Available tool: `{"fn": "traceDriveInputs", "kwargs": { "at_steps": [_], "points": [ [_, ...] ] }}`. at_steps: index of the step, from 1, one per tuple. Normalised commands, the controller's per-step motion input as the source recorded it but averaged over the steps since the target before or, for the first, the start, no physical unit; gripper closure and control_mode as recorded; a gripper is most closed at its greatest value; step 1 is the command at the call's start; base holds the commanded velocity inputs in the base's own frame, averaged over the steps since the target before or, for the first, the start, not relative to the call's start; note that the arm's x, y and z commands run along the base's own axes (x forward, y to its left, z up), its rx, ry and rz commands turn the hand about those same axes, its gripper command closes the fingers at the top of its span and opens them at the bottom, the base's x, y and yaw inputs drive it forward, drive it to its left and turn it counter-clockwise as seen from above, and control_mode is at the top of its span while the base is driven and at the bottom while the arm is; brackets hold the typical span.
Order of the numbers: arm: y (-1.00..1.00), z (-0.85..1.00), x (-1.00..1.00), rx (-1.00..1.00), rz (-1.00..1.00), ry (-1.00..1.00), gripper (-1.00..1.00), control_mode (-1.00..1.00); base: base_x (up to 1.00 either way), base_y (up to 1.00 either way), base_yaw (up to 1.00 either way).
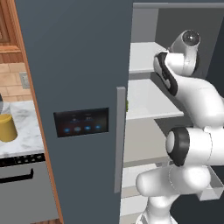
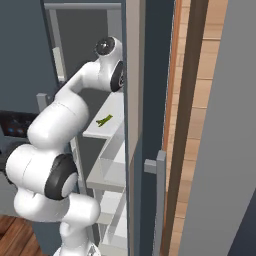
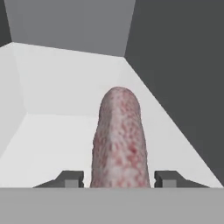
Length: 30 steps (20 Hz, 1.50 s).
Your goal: Move the salami and asparagus from the second highest shelf to the top shelf to make space. Then, place the pitcher from the counter on the cleared second highest shelf.
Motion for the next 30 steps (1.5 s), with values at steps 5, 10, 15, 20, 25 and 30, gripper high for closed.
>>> {"fn": "traceDriveInputs", "kwargs": {
  "at_steps": [5,10,15,20,25,30],
  "points": [
    [-0.24,0.0,0.75,0.03,0.03,0.02,1.0,-1.0,0.0,0.0,0.0],
    [-0.22,0.0,0.69,0.03,0.03,0.0,1.0,-1.0,0.0,0.0,0.0],
    [-0.01,-0.18,0.63,0.0,0.07,0.0,-1.0,-1.0,0.0,0.0,0.0],
    [0.03,-0.27,0.39,0.0,0.06,0.0,-1.0,-1.0,0.0,0.0,0.0],
    [0.07,-0.06,0.13,0.0,0.01,-0.01,-1.0,-1.0,0.0,0.0,0.0],
    [0.17,0.06,-0.01,0.0,0.0,-0.01,-1.0,-1.0,0.0,0.0,0.0]
  ]
}}
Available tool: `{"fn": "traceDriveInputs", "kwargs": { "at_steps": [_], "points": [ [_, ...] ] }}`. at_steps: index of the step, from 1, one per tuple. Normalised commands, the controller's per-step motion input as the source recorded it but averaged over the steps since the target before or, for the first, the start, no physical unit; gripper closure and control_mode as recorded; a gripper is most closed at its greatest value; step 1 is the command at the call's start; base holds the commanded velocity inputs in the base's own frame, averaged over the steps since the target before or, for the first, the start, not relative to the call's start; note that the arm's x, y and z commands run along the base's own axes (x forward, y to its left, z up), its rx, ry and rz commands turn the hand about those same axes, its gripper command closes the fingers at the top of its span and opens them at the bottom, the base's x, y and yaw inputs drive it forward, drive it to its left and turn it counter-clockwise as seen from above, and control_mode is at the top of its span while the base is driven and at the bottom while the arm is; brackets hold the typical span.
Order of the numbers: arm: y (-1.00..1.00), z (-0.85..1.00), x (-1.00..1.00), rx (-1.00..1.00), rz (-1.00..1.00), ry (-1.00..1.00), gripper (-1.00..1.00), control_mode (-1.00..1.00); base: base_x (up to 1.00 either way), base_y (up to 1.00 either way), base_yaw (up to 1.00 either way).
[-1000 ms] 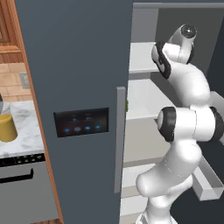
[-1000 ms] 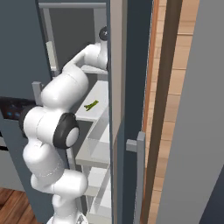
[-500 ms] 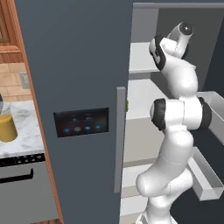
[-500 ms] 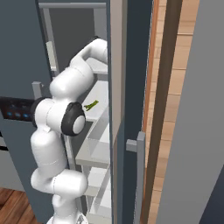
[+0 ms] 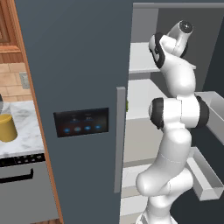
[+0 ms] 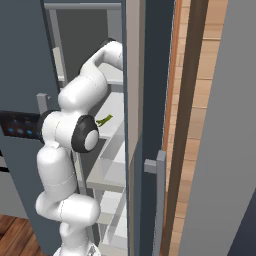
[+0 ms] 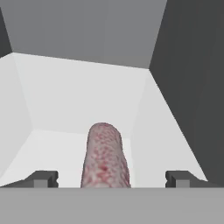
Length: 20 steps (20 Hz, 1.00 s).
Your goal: Move the salami and asparagus from the second highest shelf to the top shelf to make space. Then, place the pitcher from the counter on the cleared second highest shelf.
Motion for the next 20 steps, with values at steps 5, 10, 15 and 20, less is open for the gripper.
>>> {"fn": "traceDriveInputs", "kwargs": {
  "at_steps": [5,10,15,20],
  "points": [
    [0.3,0.27,-0.29,-0.03,0.0,0.0,-1.0,-1.0,0.0,0.0,0.0],
    [0.2,0.19,-0.69,-0.03,0.0,0.01,-1.0,-1.0,0.0,0.0,0.0],
    [0.2,-0.12,-0.96,-0.02,0.0,0.0,-1.0,-1.0,0.0,0.0,0.0],
    [0.15,-0.62,-0.99,0.0,0.0,0.0,-1.0,-1.0,0.0,0.0,0.0]
  ]
}}
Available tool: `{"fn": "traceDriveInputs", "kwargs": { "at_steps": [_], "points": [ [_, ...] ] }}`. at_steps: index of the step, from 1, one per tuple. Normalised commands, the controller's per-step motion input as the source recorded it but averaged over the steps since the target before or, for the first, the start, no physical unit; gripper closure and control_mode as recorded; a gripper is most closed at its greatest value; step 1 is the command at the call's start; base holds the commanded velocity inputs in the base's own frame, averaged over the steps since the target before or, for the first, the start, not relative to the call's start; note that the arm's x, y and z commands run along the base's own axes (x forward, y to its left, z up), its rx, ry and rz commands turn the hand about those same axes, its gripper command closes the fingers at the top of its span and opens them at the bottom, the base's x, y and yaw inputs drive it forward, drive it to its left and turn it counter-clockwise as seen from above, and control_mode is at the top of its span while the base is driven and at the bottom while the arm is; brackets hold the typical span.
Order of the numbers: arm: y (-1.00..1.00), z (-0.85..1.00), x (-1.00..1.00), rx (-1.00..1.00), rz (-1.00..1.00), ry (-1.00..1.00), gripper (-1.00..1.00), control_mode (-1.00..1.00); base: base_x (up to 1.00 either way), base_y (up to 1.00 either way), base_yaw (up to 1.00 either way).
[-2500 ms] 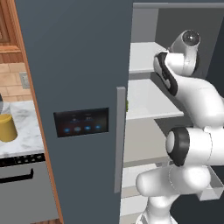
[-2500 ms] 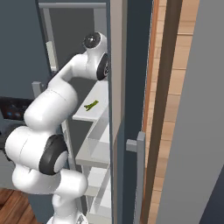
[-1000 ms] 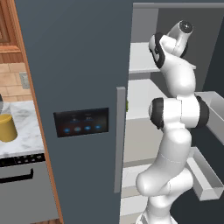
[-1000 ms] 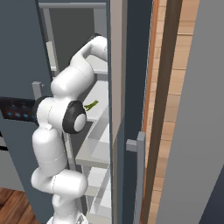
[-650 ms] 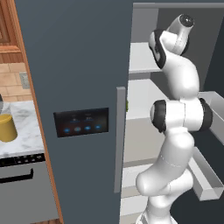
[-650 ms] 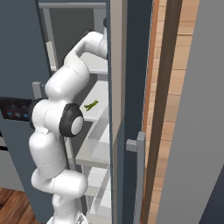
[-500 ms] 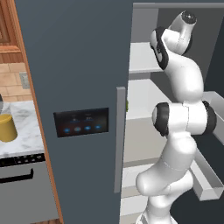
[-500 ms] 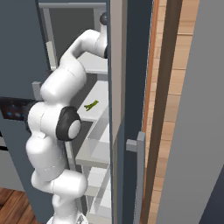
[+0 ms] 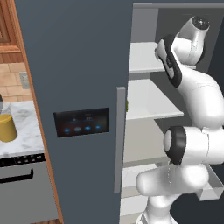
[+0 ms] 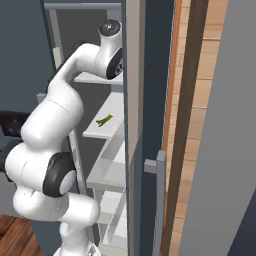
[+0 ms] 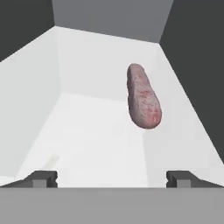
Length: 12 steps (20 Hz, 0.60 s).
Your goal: Move the salami and asparagus from the second highest shelf to the top shelf to make space. Then, place the pitcher from the counter on the cleared second highest shelf.
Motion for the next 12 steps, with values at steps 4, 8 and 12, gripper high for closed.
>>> {"fn": "traceDriveInputs", "kwargs": {
  "at_steps": [4,8,12],
  "points": [
    [0.2,-0.8,-0.93,0.0,0.0,0.0,-1.0,-1.0,0.0,0.0,0.0],
    [0.24,-0.58,-0.78,0.0,0.0,0.02,-1.0,-1.0,0.0,0.0,0.0],
    [0.34,-0.14,-0.57,0.0,0.0,0.11,-1.0,-1.0,0.0,0.0,0.0]
  ]
}}
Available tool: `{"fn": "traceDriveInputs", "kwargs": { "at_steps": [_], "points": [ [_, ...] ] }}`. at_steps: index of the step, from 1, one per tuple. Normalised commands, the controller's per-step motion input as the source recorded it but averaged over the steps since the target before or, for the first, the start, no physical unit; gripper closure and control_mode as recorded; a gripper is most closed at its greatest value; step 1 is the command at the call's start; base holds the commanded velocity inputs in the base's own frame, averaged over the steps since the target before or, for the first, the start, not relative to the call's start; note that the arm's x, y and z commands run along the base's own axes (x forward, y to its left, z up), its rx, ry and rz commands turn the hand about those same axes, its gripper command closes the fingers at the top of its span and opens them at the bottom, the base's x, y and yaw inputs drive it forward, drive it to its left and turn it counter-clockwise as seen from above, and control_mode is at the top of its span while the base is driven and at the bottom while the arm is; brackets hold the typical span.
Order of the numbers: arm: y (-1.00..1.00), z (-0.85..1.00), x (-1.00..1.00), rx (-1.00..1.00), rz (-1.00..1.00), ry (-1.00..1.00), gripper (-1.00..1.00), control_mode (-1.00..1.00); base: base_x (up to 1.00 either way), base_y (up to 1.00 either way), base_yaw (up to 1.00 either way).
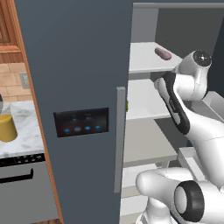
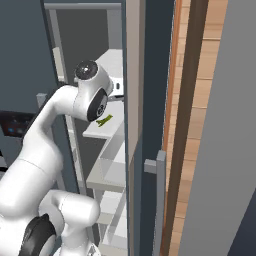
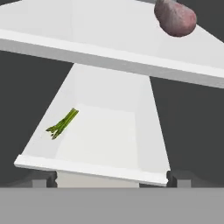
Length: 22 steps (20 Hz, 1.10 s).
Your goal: Move the salami and asparagus from the second highest shelf to the top shelf to make space. Then, place the pitcher from the counter on the cleared second highest shelf.
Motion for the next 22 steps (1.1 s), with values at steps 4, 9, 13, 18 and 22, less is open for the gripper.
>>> {"fn": "traceDriveInputs", "kwargs": {
  "at_steps": [4,9,13,18,22],
  "points": [
    [0.43,-0.09,-0.41,0.0,0.0,0.13,-1.0,-1.0,0.0,0.0,0.0],
    [0.29,-0.1,-0.09,0.03,0.0,0.1,-1.0,-1.0,0.0,0.0,0.0],
    [0.03,-0.29,0.0,0.16,0.0,0.1,-1.0,-1.0,0.0,0.0,0.0],
    [0.0,-0.44,0.0,0.17,0.0,0.11,-1.0,-1.0,0.0,0.0,0.0],
    [0.0,-0.37,0.0,0.16,0.0,0.09,-1.0,-1.0,0.0,0.0,0.0]
  ]
}}
